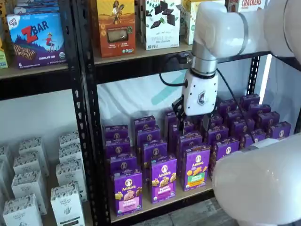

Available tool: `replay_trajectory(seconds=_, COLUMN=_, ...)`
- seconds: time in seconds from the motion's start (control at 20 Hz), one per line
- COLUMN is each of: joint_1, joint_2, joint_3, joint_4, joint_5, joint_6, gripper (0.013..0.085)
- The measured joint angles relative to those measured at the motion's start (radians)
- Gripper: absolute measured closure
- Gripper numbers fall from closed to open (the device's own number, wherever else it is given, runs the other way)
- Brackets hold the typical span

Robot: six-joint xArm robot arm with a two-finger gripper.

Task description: Pick up the purple box with a pink patch in the middle, on the bottom shelf, the first box from the left

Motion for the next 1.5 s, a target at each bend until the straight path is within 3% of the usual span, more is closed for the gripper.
replay_trajectory(seconds=0.25, joint_1=0.03, joint_2=0.056, joint_3=0.033, joint_4=-0.016, joint_5=-0.07, joint_6=0.033, gripper=0.013)
replay_trajectory(seconds=0.65, joint_1=0.038, joint_2=0.139, joint_3=0.101, joint_4=0.001, joint_5=-0.212, joint_6=0.028, gripper=0.013)
replay_trajectory(seconds=0.8, joint_1=0.047, joint_2=0.179, joint_3=0.136, joint_4=-0.015, joint_5=-0.299, joint_6=0.042, gripper=0.013)
replay_trajectory(seconds=1.5, joint_1=0.13, joint_2=0.531, joint_3=0.191, joint_4=0.062, joint_5=-0.707, joint_6=0.043, gripper=0.013)
